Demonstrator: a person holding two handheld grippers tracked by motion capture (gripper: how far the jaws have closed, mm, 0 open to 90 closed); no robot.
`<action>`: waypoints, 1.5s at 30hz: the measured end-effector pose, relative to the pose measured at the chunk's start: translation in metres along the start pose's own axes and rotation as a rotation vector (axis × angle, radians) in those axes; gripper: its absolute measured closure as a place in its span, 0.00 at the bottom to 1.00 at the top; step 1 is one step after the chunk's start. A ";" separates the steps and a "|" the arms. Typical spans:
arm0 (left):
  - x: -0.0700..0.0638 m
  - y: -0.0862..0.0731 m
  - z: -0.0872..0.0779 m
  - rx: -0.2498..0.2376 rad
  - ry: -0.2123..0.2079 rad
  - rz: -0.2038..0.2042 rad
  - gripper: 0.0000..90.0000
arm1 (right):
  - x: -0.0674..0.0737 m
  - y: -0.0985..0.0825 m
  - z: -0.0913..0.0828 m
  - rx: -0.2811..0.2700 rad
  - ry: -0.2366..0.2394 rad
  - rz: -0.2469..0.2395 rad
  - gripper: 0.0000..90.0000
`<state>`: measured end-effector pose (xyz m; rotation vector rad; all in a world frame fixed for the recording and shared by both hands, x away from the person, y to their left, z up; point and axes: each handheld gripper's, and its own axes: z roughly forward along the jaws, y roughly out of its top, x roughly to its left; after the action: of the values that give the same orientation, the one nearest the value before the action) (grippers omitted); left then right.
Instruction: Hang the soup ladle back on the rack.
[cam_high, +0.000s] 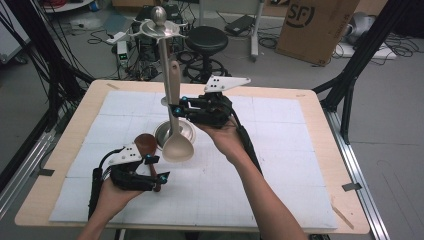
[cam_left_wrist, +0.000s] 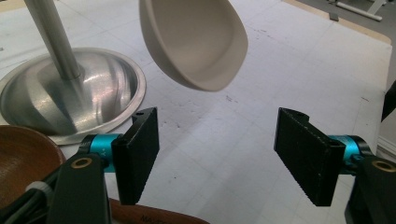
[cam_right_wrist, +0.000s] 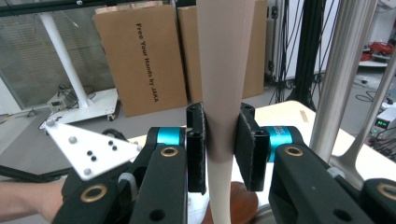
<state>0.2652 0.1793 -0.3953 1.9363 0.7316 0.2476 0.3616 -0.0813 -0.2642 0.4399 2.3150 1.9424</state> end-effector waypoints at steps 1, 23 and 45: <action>0.000 0.000 0.000 0.000 0.002 0.001 0.35 | 0.000 0.003 0.001 0.001 0.003 -0.001 0.84; -0.001 0.000 0.000 0.001 -0.002 0.000 0.35 | -0.003 0.037 0.024 0.009 -0.010 -0.033 0.84; -0.001 0.000 -0.001 -0.004 -0.010 0.001 0.35 | -0.011 0.039 0.034 0.029 -0.056 -0.001 0.84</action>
<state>0.2639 0.1794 -0.3949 1.9324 0.7230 0.2397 0.3872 -0.0457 -0.2336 0.4888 2.3113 1.8724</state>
